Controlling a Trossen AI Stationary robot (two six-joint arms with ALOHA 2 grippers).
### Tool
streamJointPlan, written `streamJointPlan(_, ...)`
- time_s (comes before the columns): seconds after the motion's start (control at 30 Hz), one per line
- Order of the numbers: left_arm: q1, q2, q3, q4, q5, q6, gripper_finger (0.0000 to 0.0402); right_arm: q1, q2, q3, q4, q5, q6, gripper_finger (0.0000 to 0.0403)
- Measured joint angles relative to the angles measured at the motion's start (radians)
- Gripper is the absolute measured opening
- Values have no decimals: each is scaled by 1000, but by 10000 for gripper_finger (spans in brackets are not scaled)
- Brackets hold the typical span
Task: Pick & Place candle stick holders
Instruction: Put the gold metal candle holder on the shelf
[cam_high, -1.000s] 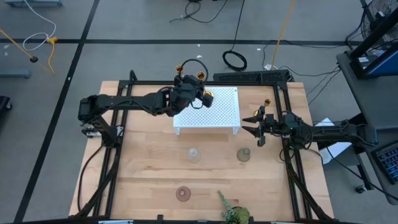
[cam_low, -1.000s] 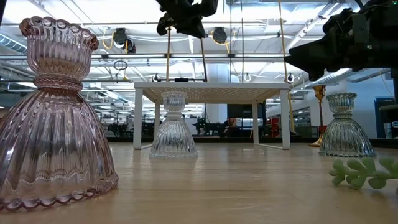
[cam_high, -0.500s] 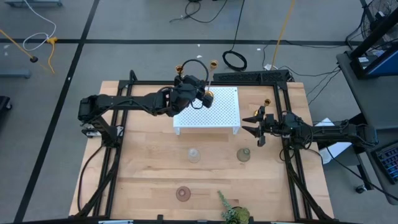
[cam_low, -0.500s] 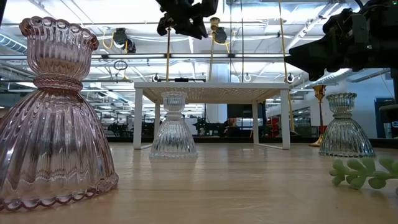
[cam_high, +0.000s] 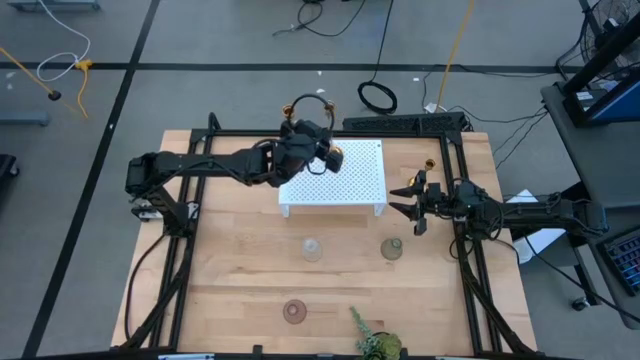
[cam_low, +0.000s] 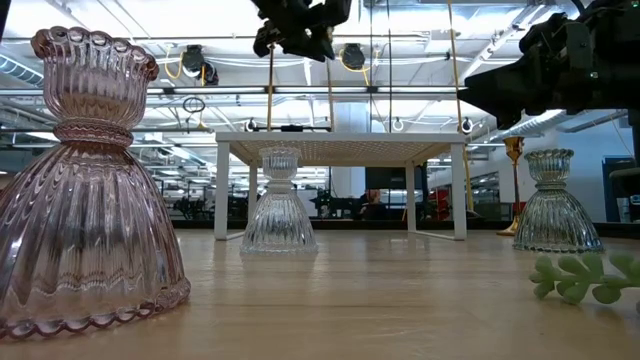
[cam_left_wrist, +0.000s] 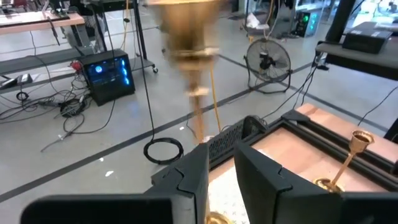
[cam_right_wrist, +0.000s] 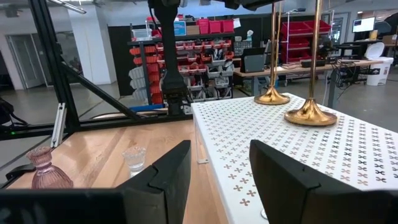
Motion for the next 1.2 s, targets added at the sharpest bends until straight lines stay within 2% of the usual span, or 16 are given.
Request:
streamJointPlan(0.27,19,0,0,47,51,0,85,0,0,0,0,0,0,155)
streamJointPlan(0.57,16,0,0,39,51,5,85,0,0,0,0,0,0,155)
streamJointPlan(0.8,-23,-9,0,36,-49,82,85,0,0,0,-1,-1,0,155)
streamJointPlan(1.0,-64,-23,0,40,-92,106,85,0,0,0,-1,-1,0,155)
streamJointPlan(1.2,-109,-47,3,158,-188,219,85,0,0,0,-4,-1,0,155)
